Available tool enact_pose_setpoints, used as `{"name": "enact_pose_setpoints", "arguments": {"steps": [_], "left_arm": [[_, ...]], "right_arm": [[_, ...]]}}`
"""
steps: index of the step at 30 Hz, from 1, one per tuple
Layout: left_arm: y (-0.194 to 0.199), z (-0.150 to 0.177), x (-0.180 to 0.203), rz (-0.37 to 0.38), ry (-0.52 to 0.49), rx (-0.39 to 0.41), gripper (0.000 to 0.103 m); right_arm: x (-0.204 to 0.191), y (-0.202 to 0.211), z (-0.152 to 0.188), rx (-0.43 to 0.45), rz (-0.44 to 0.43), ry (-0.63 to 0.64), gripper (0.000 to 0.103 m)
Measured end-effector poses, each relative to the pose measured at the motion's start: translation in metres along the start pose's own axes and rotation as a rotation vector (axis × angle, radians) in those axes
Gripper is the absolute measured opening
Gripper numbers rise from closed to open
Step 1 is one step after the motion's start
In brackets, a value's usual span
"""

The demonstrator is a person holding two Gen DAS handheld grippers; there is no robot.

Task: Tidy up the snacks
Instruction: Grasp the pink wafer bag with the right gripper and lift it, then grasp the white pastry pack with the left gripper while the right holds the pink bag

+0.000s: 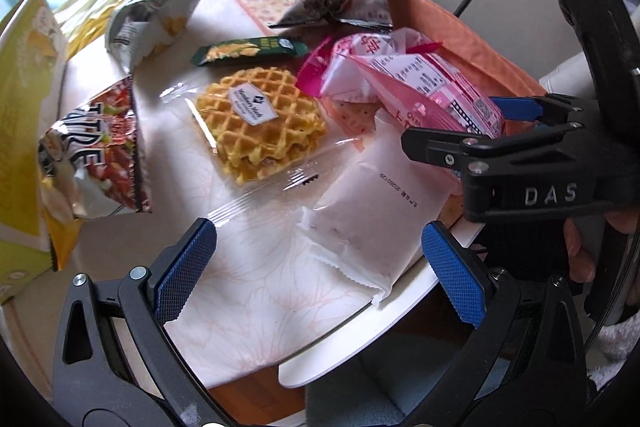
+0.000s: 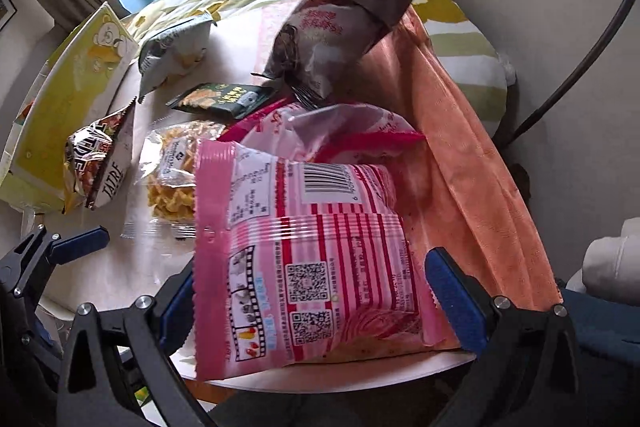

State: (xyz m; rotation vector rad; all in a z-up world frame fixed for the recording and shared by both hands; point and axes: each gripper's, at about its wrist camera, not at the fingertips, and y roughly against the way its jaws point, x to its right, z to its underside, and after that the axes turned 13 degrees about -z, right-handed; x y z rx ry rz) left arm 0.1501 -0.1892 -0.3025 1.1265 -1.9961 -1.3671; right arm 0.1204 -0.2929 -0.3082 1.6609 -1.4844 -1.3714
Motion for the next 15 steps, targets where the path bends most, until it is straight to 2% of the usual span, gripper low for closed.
{"name": "enact_pose_setpoints", "arguments": {"steps": [5, 7, 10, 12, 13, 15], "left_arm": [[-0.002, -0.004, 0.021, -0.001, -0.092, 0.026, 0.102], [-0.004, -0.006, 0.029, -0.002, -0.13, 0.034, 0.102], [-0.008, -0.011, 0.037, 0.001, -0.172, 0.04, 0.1], [-0.011, -0.014, 0.039, -0.001, -0.191, 0.036, 0.098], [-0.013, -0.016, 0.04, 0.002, -0.199, 0.032, 0.097], [-0.017, -0.018, 0.042, 0.005, -0.214, 0.026, 0.092]], "right_arm": [[0.017, 0.002, 0.0, -0.012, -0.044, -0.021, 0.1], [0.019, 0.003, -0.001, -0.017, -0.066, -0.003, 0.088], [0.018, 0.005, 0.0, -0.024, -0.073, 0.013, 0.075], [0.021, 0.006, 0.0, -0.018, -0.081, 0.009, 0.072], [0.023, 0.007, 0.0, -0.015, -0.083, 0.003, 0.066], [0.025, 0.008, 0.002, -0.009, -0.094, -0.004, 0.065]]}}
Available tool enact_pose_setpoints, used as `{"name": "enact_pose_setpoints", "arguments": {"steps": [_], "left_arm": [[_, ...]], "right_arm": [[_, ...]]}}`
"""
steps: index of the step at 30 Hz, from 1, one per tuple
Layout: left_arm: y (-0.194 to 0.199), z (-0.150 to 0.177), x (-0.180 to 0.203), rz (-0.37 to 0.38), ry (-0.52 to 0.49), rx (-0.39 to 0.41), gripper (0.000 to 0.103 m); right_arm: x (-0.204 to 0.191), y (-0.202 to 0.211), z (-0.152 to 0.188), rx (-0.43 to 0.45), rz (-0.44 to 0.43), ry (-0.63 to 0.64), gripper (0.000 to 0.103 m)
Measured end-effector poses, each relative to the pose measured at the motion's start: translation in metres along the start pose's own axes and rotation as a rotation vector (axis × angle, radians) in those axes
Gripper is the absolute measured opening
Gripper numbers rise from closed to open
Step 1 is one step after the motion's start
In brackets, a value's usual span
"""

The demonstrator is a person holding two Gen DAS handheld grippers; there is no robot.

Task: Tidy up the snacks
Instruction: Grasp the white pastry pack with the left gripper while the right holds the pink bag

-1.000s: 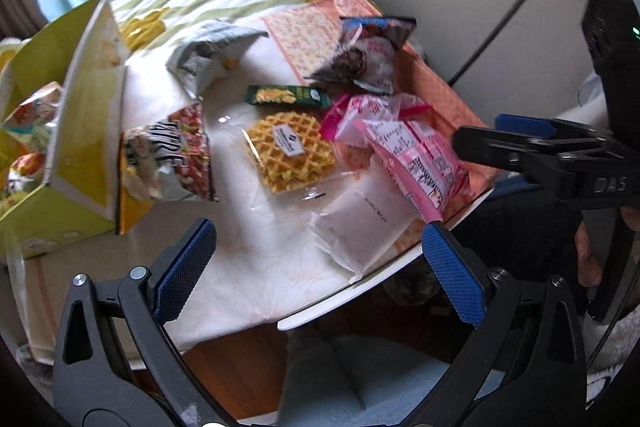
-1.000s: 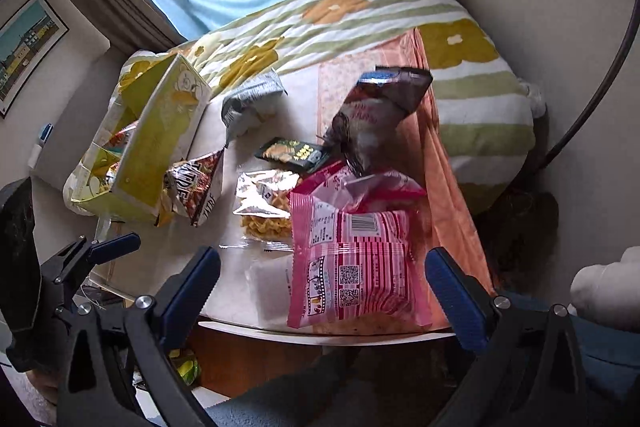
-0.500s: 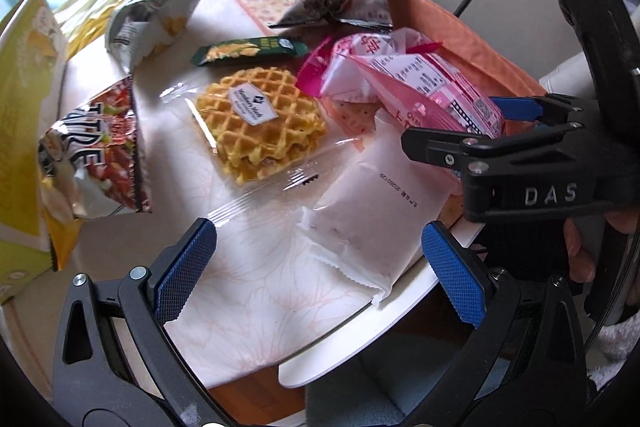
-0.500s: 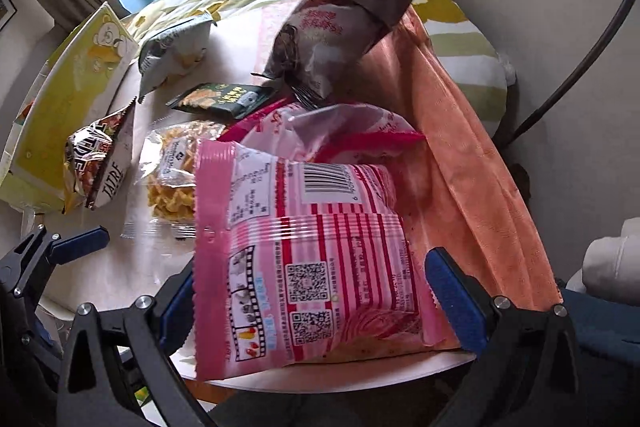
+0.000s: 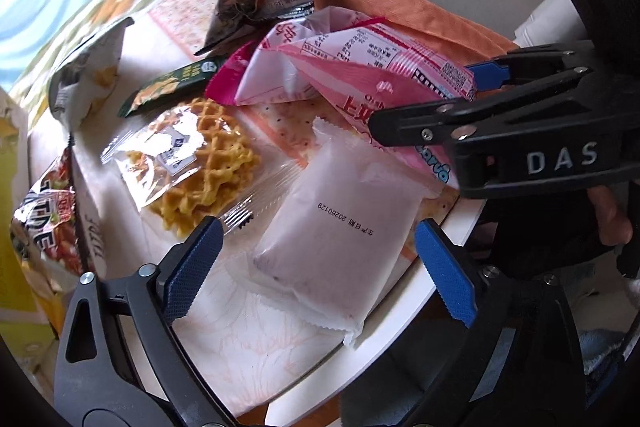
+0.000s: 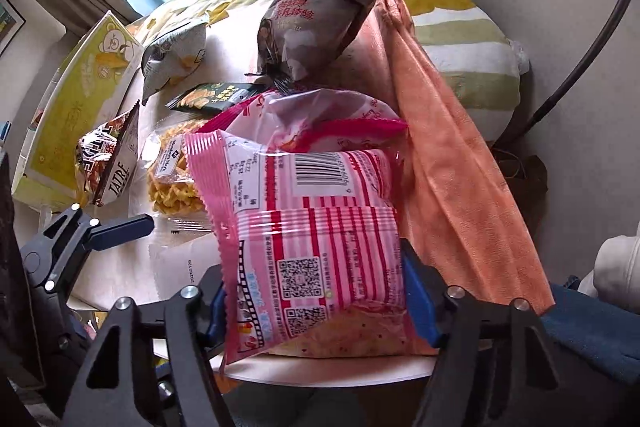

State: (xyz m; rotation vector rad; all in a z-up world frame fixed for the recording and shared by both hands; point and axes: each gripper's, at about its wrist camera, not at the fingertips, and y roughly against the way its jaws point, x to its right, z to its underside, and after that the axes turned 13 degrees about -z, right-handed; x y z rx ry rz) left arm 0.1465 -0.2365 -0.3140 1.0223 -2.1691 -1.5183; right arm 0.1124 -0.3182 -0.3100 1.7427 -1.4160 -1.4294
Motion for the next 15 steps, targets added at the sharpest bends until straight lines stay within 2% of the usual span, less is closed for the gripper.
{"name": "enact_pose_setpoints", "arguments": {"steps": [2, 6, 9, 11, 15], "left_arm": [[-0.005, -0.003, 0.002, 0.007, -0.017, -0.012, 0.085], [-0.008, -0.006, 0.006, 0.012, -0.051, -0.015, 0.083], [-0.007, -0.009, 0.012, 0.021, -0.076, -0.009, 0.074], [-0.009, -0.009, 0.016, 0.007, -0.099, -0.009, 0.073], [-0.016, -0.013, 0.018, 0.034, -0.111, -0.025, 0.073]], "right_arm": [[0.0, 0.001, 0.001, 0.003, -0.009, -0.002, 0.064], [-0.003, -0.001, 0.001, 0.012, -0.012, -0.001, 0.064], [-0.003, 0.0, 0.002, 0.019, -0.019, -0.008, 0.064], [-0.002, 0.001, 0.001, 0.022, -0.025, -0.015, 0.064], [-0.001, 0.002, 0.001, 0.025, -0.033, -0.02, 0.064]]}}
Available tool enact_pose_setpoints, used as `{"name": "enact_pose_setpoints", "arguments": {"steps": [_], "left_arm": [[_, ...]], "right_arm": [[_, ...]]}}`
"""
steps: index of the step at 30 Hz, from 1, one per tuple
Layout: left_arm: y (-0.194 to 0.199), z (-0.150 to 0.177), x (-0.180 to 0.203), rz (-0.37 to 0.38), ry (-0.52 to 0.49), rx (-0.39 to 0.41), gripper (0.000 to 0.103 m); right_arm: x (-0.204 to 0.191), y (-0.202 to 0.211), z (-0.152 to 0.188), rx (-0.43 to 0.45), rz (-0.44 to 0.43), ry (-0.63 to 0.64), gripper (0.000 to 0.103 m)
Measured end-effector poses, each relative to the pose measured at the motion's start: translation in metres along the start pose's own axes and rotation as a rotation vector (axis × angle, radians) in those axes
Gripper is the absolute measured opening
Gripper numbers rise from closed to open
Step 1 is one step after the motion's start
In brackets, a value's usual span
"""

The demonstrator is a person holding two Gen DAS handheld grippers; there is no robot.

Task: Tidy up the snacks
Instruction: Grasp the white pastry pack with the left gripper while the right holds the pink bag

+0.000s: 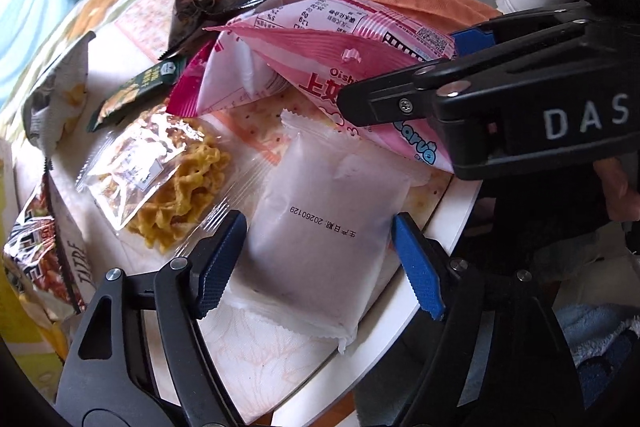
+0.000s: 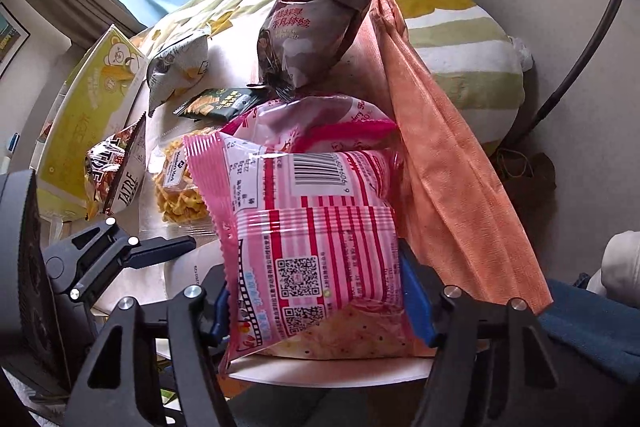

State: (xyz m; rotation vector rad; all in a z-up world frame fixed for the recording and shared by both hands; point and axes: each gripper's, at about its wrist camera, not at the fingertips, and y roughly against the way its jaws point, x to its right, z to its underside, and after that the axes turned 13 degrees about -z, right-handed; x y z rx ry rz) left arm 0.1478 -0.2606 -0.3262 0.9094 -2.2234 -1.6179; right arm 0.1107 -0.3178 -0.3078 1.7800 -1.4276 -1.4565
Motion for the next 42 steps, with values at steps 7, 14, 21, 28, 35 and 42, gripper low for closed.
{"name": "enact_pose_setpoints", "arguments": {"steps": [7, 14, 21, 28, 35, 42], "left_arm": [[-0.009, 0.0, 0.008, 0.013, -0.016, -0.007, 0.068], [-0.001, 0.004, 0.008, -0.013, -0.016, 0.016, 0.065], [0.017, 0.003, -0.004, -0.012, 0.042, 0.032, 0.065], [0.049, 0.006, -0.026, -0.037, 0.129, 0.06, 0.065], [0.099, 0.005, -0.064, -0.104, 0.269, 0.118, 0.065], [0.161, 0.017, -0.116, -0.197, 0.448, 0.188, 0.065]], "right_arm": [[-0.001, 0.001, 0.001, 0.002, -0.012, -0.004, 0.064], [-0.002, 0.006, 0.002, 0.018, -0.036, -0.02, 0.063], [-0.01, 0.017, 0.001, 0.042, -0.046, -0.012, 0.063], [-0.028, 0.041, -0.004, 0.08, -0.053, 0.03, 0.063], [-0.054, 0.07, -0.019, 0.115, -0.076, 0.094, 0.063], [-0.105, 0.091, -0.048, 0.144, -0.129, 0.24, 0.063]]}}
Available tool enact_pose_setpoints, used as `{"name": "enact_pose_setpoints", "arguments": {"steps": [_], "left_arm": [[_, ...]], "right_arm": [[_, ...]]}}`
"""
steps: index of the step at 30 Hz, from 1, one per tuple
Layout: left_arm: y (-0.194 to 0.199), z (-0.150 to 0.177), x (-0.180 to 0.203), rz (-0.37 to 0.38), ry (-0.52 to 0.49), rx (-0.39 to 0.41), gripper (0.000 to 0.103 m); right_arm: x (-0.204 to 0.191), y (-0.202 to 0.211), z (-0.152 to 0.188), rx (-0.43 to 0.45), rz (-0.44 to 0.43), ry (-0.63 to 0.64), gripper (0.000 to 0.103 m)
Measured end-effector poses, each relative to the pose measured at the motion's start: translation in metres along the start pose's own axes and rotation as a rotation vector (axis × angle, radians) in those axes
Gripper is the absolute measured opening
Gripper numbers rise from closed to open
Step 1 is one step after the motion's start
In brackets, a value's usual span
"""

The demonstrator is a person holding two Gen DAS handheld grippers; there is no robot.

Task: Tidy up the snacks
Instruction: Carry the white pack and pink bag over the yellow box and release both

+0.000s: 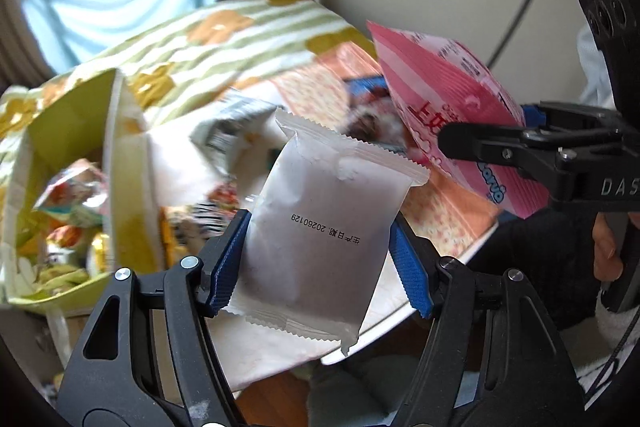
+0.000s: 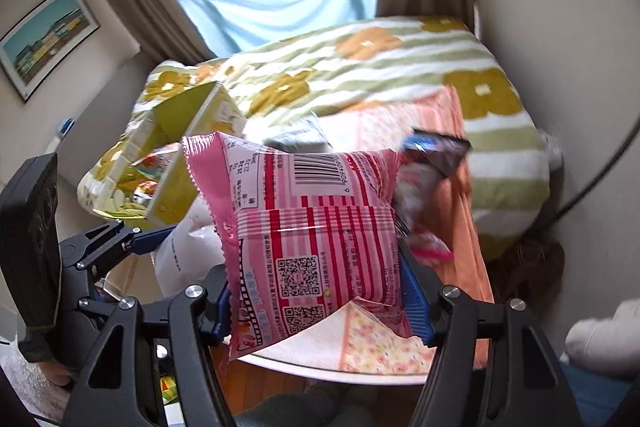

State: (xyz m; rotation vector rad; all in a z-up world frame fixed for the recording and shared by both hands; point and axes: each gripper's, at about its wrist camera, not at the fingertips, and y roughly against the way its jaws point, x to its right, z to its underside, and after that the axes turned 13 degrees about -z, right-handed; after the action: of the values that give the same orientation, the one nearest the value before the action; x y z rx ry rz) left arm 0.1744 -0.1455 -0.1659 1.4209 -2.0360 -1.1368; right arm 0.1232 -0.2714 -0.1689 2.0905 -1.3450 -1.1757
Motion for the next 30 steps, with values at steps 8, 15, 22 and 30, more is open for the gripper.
{"name": "enact_pose_setpoints", "arguments": {"steps": [8, 15, 22, 30], "left_arm": [[0.033, -0.011, -0.096, -0.115, 0.152, 0.05, 0.065], [0.037, -0.001, -0.201, -0.149, 0.269, 0.012, 0.065], [0.006, 0.019, -0.295, -0.183, 0.305, -0.07, 0.065], [-0.047, 0.04, -0.342, -0.147, 0.309, -0.186, 0.065]], "right_arm": [[-0.062, -0.022, -0.045, -0.014, -0.097, 0.096, 0.063], [-0.129, -0.071, -0.073, -0.012, -0.16, 0.143, 0.063], [-0.193, -0.138, -0.092, -0.031, -0.185, 0.131, 0.063], [-0.22, -0.193, -0.094, -0.073, -0.146, 0.041, 0.063]]}}
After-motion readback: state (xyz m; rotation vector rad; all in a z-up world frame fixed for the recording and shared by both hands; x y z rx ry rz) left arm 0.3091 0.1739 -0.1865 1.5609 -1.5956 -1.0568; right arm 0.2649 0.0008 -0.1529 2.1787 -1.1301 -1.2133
